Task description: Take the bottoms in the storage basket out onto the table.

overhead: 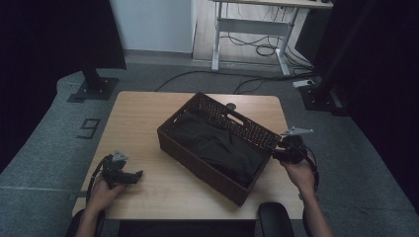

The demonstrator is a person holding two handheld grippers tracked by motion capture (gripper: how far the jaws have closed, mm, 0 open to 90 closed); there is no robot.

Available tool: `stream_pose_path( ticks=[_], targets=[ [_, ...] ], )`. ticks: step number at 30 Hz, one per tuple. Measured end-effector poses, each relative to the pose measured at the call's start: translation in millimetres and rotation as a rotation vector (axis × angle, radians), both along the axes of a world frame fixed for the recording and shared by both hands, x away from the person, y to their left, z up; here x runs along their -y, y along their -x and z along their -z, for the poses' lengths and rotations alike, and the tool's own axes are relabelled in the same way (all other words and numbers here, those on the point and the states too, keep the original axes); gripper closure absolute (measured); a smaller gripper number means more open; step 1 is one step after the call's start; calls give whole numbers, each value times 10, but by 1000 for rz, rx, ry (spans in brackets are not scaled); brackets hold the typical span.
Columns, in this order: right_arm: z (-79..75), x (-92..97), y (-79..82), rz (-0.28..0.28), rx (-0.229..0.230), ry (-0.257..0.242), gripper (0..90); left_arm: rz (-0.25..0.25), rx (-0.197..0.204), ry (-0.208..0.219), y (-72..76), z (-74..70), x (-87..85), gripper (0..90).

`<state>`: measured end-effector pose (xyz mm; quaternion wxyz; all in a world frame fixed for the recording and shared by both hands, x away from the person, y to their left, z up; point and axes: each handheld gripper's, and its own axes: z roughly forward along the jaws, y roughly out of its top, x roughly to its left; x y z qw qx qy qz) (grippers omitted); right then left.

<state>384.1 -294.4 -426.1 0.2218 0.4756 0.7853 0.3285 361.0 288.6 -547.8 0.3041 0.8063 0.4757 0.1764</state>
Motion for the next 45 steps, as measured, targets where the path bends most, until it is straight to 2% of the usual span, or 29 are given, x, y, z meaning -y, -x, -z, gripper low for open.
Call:
stream_pose_path(
  ticks=[5, 8, 13, 19, 21, 27, 35, 39, 40, 45],
  targets=[
    [-110, 20, -244, 8, 24, 3, 445, 1, 0, 0, 0, 0, -1, 0],
    [-125, 43, -439, -8, 7, 4, 449, -1, 0, 0, 0, 0, 0, 0],
    [-53, 78, -722, -26, -37, -2, 549, 0, 0, 0, 0, 0, 0, 0],
    [93, 107, -837, -35, -76, 13, 650, 0, 0, 0, 0, 0, 0, 0],
    [135, 133, -824, -43, -80, -6, 680, 0, 0, 0, 0, 0, 0, 0],
    [148, 155, -740, -35, -74, 0, 697, 0, 0, 0, 0, 0, 0, 0],
    [172, 222, -447, -21, -61, -6, 731, 0, 0, 0, 0, 0, 0, 0],
    [185, 260, -343, -11, -63, -29, 739, 0, 0, 0, 0, 0, 0, 0],
    [194, 285, -275, -5, -62, -43, 745, 0, 0, 0, 0, 0, 0, 0],
    [217, 343, -111, 7, -63, -47, 761, 0, 0, 0, 0, 0, 0, 0]
  ],
)
